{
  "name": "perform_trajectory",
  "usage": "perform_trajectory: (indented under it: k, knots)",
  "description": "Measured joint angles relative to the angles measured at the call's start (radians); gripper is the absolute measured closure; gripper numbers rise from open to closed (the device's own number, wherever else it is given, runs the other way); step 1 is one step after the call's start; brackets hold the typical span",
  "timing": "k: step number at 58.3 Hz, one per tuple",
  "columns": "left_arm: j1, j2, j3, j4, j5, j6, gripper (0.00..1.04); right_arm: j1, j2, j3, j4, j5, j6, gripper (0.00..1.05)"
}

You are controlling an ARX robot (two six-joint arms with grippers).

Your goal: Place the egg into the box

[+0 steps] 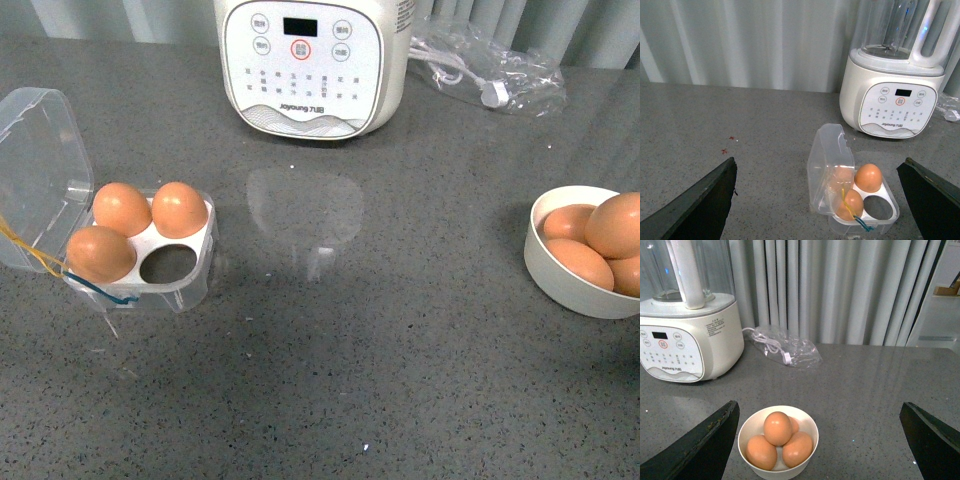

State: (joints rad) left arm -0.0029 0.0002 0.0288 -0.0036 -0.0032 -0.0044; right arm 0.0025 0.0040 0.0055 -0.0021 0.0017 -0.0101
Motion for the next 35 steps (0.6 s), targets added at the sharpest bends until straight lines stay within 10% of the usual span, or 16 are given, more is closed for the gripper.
perform_trajectory:
  k: [17,35]
  knots:
    - [0.0,0.0,0.0,0.0,0.0,0.0,0.07,0.031,0.185,0.102,-0.243,0.085,-0.021,0.07]
    - [0.0,0.0,0.0,0.0,0.0,0.0,0.07,0.008,0.619,0.17,0.062,0.044,-0.031,0.07]
